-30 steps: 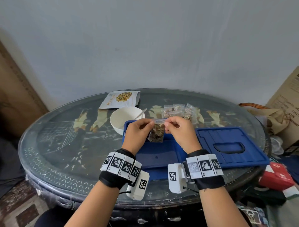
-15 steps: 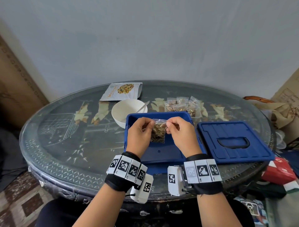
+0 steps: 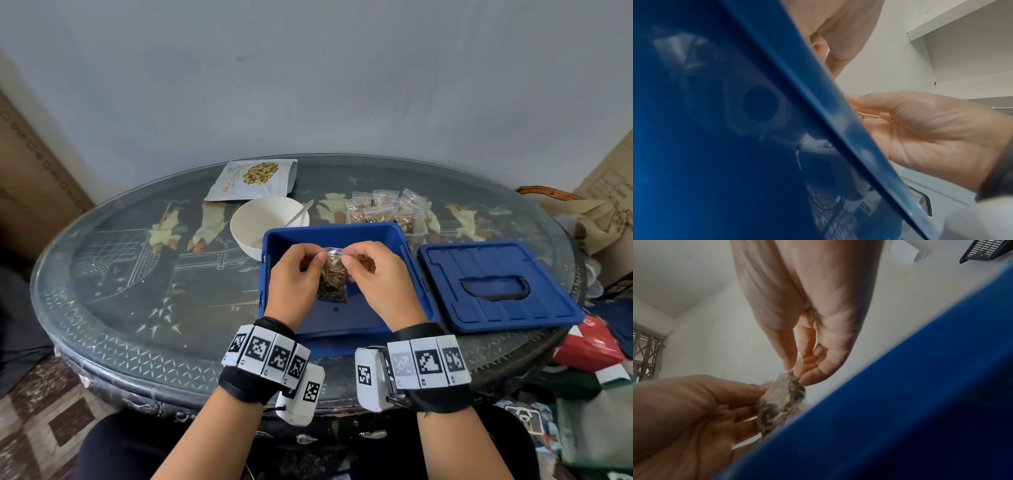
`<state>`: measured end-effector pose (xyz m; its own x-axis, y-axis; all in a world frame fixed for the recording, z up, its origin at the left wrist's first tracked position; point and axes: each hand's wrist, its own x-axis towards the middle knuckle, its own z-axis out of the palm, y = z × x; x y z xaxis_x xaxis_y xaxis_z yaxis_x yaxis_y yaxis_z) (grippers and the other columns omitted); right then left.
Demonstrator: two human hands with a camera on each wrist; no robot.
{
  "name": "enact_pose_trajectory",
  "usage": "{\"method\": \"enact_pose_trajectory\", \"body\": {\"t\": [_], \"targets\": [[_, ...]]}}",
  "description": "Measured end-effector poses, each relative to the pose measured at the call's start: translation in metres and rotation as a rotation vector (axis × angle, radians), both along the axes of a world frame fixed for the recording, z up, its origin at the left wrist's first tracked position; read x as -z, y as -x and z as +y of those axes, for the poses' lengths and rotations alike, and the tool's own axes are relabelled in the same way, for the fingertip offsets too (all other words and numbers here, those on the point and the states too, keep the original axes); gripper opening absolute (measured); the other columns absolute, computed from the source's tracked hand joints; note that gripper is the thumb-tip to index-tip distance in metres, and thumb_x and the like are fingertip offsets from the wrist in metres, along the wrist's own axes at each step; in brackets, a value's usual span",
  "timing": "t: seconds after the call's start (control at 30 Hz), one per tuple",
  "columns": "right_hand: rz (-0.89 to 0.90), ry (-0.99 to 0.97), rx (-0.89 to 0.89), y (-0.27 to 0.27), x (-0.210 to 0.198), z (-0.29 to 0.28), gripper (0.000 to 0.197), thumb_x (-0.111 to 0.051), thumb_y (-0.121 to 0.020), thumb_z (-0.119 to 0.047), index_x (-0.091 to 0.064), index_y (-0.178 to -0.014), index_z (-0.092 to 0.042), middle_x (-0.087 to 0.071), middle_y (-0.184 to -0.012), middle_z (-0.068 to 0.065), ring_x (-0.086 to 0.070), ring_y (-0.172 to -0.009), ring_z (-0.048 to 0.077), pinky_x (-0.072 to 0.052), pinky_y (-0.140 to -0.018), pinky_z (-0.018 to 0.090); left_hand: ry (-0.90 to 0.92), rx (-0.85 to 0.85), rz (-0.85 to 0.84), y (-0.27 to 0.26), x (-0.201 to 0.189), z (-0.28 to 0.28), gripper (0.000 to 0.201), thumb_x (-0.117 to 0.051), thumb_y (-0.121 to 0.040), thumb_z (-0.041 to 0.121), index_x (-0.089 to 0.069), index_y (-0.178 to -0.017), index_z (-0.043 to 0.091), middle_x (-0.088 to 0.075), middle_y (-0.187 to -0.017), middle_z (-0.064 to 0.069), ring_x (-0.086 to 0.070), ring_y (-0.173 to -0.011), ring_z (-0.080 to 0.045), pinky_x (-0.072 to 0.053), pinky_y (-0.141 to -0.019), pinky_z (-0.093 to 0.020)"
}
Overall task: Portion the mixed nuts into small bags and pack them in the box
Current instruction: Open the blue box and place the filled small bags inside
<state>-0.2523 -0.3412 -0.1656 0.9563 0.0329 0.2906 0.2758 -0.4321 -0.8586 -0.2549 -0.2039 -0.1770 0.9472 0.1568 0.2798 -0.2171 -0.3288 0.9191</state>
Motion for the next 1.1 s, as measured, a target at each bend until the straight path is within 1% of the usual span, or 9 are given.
{"method": "enact_pose_trajectory", "body": {"t": [0.1,0.2,0.33,0.53,0.6,0.67,0.73,0.97,1.1], "targets": [[-0.022,0.005,0.012,0.000,-0.001,0.002,0.008,-0.060,-0.088,-0.008,-0.066,-0.092,-0.010,-0.058,-0.087,-0.004,-0.059,-0.078,0.009,-0.054,-0.076,0.032,-0.027,0.003,-0.021,0.001,-0.002,-0.001,0.007,-0.056,-0.091,0.010,-0.058,-0.088,0.016,-0.058,-0.083,0.017,-0.055,-0.078,0.011,-0.039,-0.071,-0.002],[-0.040,-0.016,0.023,0.000,-0.001,-0.001,0.009,-0.059,-0.088,-0.007,-0.066,-0.089,-0.012,-0.063,-0.086,0.000,-0.062,-0.073,0.013,-0.055,-0.071,0.029,-0.007,0.042,-0.016,0.002,-0.005,0.004,0.007,-0.057,-0.091,0.011,-0.063,-0.091,0.015,-0.061,-0.085,0.017,-0.056,-0.079,0.015,-0.041,-0.071,-0.002],[-0.010,-0.076,-0.005,0.001,-0.002,-0.006,0.011,-0.058,-0.089,-0.002,-0.066,-0.088,-0.010,-0.065,-0.082,0.004,-0.060,-0.063,0.005,-0.048,-0.062,0.011,0.088,0.113,0.060,0.004,-0.009,0.012,0.011,-0.060,-0.089,0.011,-0.068,-0.091,0.018,-0.068,-0.086,0.011,-0.065,-0.081,-0.002,-0.053,-0.080,-0.019],[-0.014,-0.109,-0.032,0.003,-0.001,-0.005,0.011,-0.057,-0.089,-0.002,-0.068,-0.090,-0.003,-0.064,-0.078,0.003,-0.059,-0.061,0.000,-0.046,-0.060,0.008,0.071,0.087,-0.006,0.007,-0.006,0.015,0.012,-0.060,-0.088,0.009,-0.068,-0.089,0.019,-0.068,-0.084,0.007,-0.066,-0.079,-0.008,-0.056,-0.078,-0.028],[-0.047,-0.091,-0.023,0.003,0.000,-0.003,0.010,-0.058,-0.088,-0.002,-0.068,-0.089,-0.003,-0.061,-0.076,0.000,-0.058,-0.061,0.000,-0.045,-0.061,0.008,0.014,0.070,-0.066,0.006,-0.004,0.016,0.013,-0.060,-0.088,0.010,-0.066,-0.087,0.021,-0.066,-0.083,0.013,-0.063,-0.079,-0.003,-0.053,-0.077,-0.024],[-0.096,-0.052,-0.018,0.003,0.003,-0.002,0.009,-0.058,-0.088,-0.002,-0.067,-0.088,-0.004,-0.061,-0.078,0.001,-0.058,-0.063,0.003,-0.047,-0.061,0.011,-0.073,0.054,-0.128,0.007,-0.003,0.015,0.009,-0.059,-0.089,0.009,-0.065,-0.087,0.016,-0.061,-0.082,0.017,-0.059,-0.077,0.007,-0.046,-0.073,-0.010],[-0.130,-0.009,-0.013,0.003,0.006,0.000,0.008,-0.058,-0.089,-0.003,-0.066,-0.088,-0.004,-0.061,-0.081,0.002,-0.058,-0.065,0.006,-0.049,-0.064,0.017,-0.119,0.045,-0.160,0.007,-0.003,0.012,0.007,-0.057,-0.090,0.008,-0.063,-0.088,0.012,-0.058,-0.080,0.018,-0.056,-0.076,0.010,-0.041,-0.069,-0.004],[-0.148,0.010,0.022,0.005,0.008,-0.003,0.008,-0.057,-0.090,-0.005,-0.064,-0.090,-0.005,-0.060,-0.087,-0.001,-0.061,-0.075,0.015,-0.051,-0.070,0.022,0.011,0.161,-0.020,0.010,-0.011,0.009,0.009,-0.058,-0.090,0.011,-0.061,-0.093,0.018,-0.062,-0.091,0.014,-0.058,-0.082,0.008,-0.044,-0.071,-0.006],[-0.147,-0.012,-0.015,0.007,0.006,-0.003,0.007,-0.059,-0.089,-0.004,-0.065,-0.092,-0.006,-0.059,-0.087,-0.001,-0.060,-0.074,0.012,-0.050,-0.068,0.019,-0.058,0.156,-0.022,0.008,-0.012,0.011,0.009,-0.059,-0.089,0.012,-0.061,-0.086,0.019,-0.060,-0.085,0.014,-0.056,-0.077,0.007,-0.042,-0.069,-0.006]]}}
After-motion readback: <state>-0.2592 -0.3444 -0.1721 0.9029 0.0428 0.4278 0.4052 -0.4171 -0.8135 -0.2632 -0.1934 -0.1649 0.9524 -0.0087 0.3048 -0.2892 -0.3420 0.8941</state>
